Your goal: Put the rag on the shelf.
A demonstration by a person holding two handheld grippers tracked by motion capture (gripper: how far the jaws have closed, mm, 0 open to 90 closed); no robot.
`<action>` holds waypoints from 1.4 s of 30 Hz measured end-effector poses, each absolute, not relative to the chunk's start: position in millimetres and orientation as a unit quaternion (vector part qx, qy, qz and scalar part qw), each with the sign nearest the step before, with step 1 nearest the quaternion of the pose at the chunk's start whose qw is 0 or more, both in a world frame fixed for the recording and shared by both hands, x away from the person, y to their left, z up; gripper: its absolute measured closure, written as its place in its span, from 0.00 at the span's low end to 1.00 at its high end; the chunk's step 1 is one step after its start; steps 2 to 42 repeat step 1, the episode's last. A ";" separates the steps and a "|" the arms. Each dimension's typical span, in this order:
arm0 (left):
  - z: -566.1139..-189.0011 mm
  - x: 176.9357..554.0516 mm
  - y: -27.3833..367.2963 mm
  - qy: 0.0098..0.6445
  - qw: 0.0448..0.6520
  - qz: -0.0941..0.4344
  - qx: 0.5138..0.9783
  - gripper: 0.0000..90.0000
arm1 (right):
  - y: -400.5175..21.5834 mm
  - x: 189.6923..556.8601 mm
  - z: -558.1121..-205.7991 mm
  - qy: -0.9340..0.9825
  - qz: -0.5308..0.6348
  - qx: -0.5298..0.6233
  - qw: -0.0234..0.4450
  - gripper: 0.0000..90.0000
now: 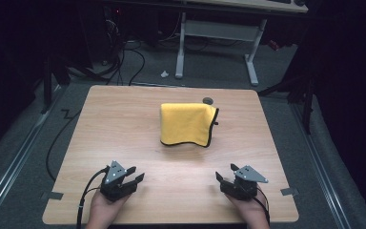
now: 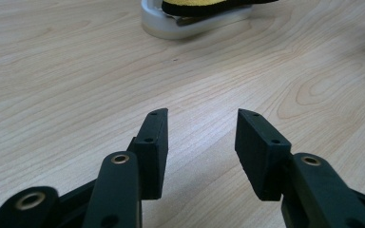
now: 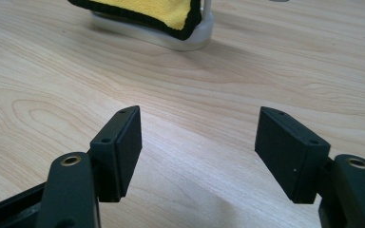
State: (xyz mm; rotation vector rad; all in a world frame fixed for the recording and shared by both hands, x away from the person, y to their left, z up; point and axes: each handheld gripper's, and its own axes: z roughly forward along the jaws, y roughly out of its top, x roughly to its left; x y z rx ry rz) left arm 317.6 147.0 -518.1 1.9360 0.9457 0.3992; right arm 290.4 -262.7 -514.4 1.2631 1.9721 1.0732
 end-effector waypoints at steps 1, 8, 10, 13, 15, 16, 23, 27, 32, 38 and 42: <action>-518.5 317.9 146.9 0.384 0.457 0.160 0.786 0.61 | -261.9 291.1 -514.6 0.735 0.401 0.471 0.278 0.37; -518.5 317.9 146.9 0.384 0.457 0.160 0.786 0.61 | -261.9 291.1 -514.6 0.735 0.401 0.471 0.278 0.37; -518.5 317.9 146.9 0.384 0.457 0.160 0.786 0.61 | -261.9 291.1 -514.6 0.735 0.401 0.471 0.278 0.37; -518.5 317.9 146.9 0.384 0.457 0.160 0.786 0.61 | -261.9 291.1 -514.6 0.735 0.401 0.471 0.278 0.37; -518.5 317.9 146.9 0.384 0.457 0.160 0.786 0.61 | -261.9 291.1 -514.6 0.735 0.401 0.471 0.278 0.37; -518.5 317.9 146.9 0.384 0.457 0.160 0.786 0.61 | -261.9 291.1 -514.6 0.735 0.401 0.471 0.278 0.37; -518.5 317.9 146.9 0.384 0.457 0.160 0.786 0.61 | -261.9 291.1 -514.6 0.735 0.401 0.471 0.278 0.37; -518.5 317.9 146.9 0.384 0.457 0.160 0.786 0.61 | -261.9 291.1 -514.6 0.735 0.401 0.471 0.278 0.37; -518.5 317.9 146.9 0.384 0.457 0.160 0.786 0.61 | -261.9 291.1 -514.6 0.735 0.401 0.471 0.278 0.37; -518.5 317.9 146.9 0.384 0.457 0.160 0.786 0.61 | -261.9 291.1 -514.6 0.735 0.401 0.471 0.278 0.37; -518.5 317.9 146.9 0.384 0.457 0.160 0.786 0.61 | -261.9 291.1 -514.6 0.735 0.401 0.471 0.278 0.37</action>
